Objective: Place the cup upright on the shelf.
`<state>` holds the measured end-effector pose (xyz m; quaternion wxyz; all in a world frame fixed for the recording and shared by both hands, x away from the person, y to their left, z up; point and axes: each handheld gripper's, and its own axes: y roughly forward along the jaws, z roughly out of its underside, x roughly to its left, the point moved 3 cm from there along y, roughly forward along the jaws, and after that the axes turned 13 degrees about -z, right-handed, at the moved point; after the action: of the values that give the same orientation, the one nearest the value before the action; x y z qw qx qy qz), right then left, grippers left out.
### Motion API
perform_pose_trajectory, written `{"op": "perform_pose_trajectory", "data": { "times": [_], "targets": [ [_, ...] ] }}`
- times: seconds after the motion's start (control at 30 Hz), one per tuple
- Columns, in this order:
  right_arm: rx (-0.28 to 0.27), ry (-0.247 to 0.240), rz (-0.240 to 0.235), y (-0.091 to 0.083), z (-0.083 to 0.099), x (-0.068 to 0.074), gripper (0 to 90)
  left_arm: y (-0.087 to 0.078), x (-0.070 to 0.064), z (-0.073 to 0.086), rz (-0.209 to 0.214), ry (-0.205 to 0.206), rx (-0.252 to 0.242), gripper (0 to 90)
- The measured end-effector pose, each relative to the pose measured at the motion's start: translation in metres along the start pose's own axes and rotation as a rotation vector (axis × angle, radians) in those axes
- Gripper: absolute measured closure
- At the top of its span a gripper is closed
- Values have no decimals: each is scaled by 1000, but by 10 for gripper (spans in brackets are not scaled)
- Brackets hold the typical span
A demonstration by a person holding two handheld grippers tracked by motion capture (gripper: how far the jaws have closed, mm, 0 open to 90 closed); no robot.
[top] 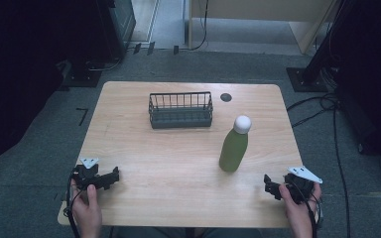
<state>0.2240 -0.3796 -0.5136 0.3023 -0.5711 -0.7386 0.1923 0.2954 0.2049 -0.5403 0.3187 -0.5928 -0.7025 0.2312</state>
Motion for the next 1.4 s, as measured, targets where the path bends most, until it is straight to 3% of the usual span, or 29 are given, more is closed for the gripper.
{"op": "perform_pose_trajectory", "data": {
  "times": [0.5, 0.97, 1.27, 1.4],
  "targets": [
    [-44, -41, -92, -5, -31, 43, 0, 0, 0, 0, 0, 0, 0, 0],
    [-54, -92, -203, 12, -47, 86, 0, 0, 0, 0, 0, 0, 0, 0],
    [-60, -90, -267, 18, -53, 101, 0, 0, 0, 0, 0, 0, 0, 1],
    [-61, -102, -268, 21, -56, 106, 0, 0, 0, 0, 0, 0, 0, 0]
  ]
}}
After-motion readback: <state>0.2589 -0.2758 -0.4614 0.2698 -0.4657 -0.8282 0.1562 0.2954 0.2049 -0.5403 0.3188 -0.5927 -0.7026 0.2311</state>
